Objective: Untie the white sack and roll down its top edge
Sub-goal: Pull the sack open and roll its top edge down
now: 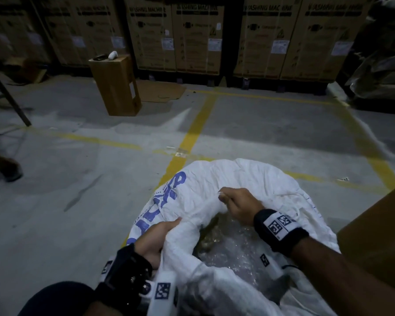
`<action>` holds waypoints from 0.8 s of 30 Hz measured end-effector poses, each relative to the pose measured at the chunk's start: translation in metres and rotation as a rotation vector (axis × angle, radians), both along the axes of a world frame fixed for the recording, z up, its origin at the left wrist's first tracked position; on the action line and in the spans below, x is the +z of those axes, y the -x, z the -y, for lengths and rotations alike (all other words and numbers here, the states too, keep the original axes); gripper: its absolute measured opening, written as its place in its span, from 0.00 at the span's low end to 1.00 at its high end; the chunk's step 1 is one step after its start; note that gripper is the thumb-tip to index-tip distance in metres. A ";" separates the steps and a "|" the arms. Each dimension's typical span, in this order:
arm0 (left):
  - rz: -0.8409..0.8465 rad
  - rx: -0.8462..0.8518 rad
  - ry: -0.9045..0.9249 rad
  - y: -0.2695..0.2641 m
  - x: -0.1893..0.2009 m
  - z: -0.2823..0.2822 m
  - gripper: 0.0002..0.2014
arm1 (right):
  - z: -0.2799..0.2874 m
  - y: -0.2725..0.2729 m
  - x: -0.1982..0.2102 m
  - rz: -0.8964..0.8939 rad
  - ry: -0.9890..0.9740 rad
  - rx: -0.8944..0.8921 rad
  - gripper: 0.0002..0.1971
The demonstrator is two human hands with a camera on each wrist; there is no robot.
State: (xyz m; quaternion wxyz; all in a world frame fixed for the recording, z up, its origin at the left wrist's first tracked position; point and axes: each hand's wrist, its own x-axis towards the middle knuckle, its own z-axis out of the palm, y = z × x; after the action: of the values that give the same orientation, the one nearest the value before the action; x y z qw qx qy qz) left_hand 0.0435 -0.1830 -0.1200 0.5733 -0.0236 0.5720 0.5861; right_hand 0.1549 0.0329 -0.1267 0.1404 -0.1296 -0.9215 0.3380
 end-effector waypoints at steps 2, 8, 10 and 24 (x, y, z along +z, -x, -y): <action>-0.119 -0.046 0.089 0.012 -0.009 0.005 0.20 | -0.001 0.008 0.004 0.173 -0.007 -0.016 0.22; -1.293 -0.133 0.476 -0.011 -0.027 -0.004 0.08 | -0.004 0.038 0.002 0.780 0.098 -0.009 0.25; -1.465 -0.120 0.365 -0.023 -0.025 -0.012 0.10 | -0.004 0.043 0.004 0.839 0.074 -0.020 0.26; -1.157 -0.149 0.242 -0.027 -0.042 -0.043 0.15 | -0.012 0.036 0.009 0.453 0.020 -0.163 0.14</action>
State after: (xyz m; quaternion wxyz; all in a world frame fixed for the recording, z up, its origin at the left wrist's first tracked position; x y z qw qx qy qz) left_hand 0.0706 -0.1405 -0.1625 0.2014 0.2745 0.8544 0.3925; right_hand 0.1192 0.0450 -0.1172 -0.0443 -0.2776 -0.9126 0.2967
